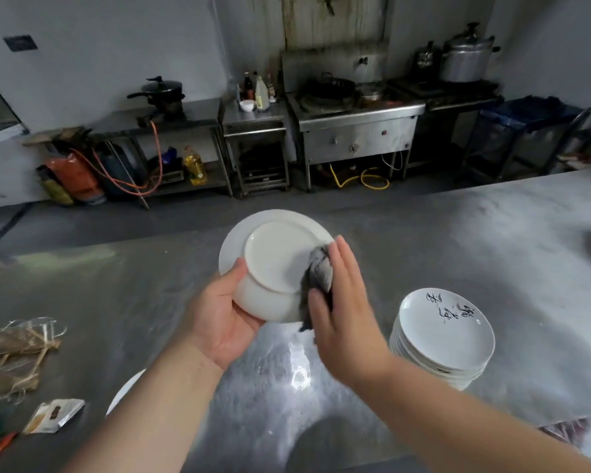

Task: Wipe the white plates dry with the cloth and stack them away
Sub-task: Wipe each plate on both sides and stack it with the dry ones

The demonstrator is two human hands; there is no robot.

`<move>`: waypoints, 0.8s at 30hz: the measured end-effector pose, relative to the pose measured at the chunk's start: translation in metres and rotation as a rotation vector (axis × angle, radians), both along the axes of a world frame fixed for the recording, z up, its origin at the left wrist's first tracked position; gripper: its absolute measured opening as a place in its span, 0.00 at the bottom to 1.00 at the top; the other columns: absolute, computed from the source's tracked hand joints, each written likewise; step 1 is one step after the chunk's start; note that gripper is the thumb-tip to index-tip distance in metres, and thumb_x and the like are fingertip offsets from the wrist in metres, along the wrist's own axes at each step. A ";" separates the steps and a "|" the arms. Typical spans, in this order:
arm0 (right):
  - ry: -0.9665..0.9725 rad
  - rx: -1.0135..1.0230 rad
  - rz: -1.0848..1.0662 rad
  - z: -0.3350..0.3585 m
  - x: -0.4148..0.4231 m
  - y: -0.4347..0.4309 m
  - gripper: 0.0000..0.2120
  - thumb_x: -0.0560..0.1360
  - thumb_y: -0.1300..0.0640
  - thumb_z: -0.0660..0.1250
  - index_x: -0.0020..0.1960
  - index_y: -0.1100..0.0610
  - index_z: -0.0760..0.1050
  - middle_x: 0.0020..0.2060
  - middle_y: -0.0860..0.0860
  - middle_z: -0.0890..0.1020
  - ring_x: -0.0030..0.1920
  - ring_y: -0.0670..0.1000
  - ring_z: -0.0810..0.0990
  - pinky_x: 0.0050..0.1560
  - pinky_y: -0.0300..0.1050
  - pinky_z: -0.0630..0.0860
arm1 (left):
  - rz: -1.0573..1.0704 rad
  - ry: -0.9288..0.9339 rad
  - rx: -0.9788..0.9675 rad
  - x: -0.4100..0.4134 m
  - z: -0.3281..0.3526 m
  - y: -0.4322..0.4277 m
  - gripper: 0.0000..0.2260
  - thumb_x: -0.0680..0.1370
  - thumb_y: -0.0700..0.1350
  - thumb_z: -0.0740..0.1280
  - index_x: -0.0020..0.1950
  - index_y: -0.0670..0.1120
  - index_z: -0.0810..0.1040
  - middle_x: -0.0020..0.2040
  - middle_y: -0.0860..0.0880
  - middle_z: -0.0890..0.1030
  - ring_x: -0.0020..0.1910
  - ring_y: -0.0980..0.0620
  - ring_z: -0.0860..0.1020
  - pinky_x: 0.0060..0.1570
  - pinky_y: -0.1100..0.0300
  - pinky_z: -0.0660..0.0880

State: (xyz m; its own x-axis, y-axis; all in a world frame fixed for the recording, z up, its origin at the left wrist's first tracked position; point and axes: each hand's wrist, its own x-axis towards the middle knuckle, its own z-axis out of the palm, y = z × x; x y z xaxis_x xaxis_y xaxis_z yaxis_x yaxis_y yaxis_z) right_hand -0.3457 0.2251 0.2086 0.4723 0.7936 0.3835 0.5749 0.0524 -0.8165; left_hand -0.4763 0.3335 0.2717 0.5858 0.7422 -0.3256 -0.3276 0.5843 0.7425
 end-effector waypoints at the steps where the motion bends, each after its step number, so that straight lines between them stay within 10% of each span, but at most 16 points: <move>1: -0.015 -0.023 0.015 -0.007 -0.010 -0.005 0.34 0.84 0.51 0.57 0.85 0.47 0.43 0.83 0.37 0.41 0.84 0.46 0.45 0.82 0.56 0.58 | 0.008 -0.012 -0.014 0.001 -0.002 -0.004 0.16 0.87 0.48 0.56 0.63 0.42 0.80 0.56 0.43 0.87 0.51 0.47 0.87 0.41 0.52 0.85; 7: -0.045 -0.057 -0.104 0.028 0.026 0.021 0.29 0.87 0.52 0.56 0.85 0.53 0.51 0.84 0.43 0.50 0.83 0.42 0.46 0.77 0.32 0.57 | 0.036 -0.117 -0.059 0.009 -0.007 -0.017 0.17 0.87 0.50 0.56 0.64 0.42 0.80 0.59 0.41 0.86 0.54 0.44 0.87 0.46 0.50 0.85; 11: -0.238 0.005 -0.134 -0.003 -0.016 0.007 0.33 0.85 0.49 0.53 0.85 0.53 0.43 0.85 0.49 0.45 0.84 0.52 0.41 0.83 0.57 0.45 | -0.008 -0.088 -0.038 0.013 -0.009 -0.018 0.22 0.87 0.53 0.53 0.68 0.41 0.78 0.60 0.39 0.85 0.54 0.44 0.86 0.54 0.48 0.81; 18: -0.103 0.115 -0.014 0.004 0.012 0.012 0.28 0.85 0.52 0.53 0.83 0.58 0.57 0.84 0.51 0.54 0.84 0.52 0.52 0.82 0.56 0.57 | -0.039 -0.145 -0.087 0.001 -0.002 -0.011 0.25 0.73 0.43 0.60 0.70 0.41 0.78 0.64 0.37 0.83 0.59 0.36 0.84 0.59 0.41 0.78; 24: -0.048 0.109 0.018 -0.006 0.009 0.009 0.28 0.85 0.51 0.54 0.83 0.57 0.58 0.84 0.49 0.55 0.84 0.50 0.53 0.79 0.61 0.62 | -0.031 -0.093 -0.017 0.003 0.007 0.000 0.26 0.85 0.58 0.55 0.68 0.41 0.82 0.64 0.39 0.83 0.62 0.40 0.83 0.62 0.42 0.76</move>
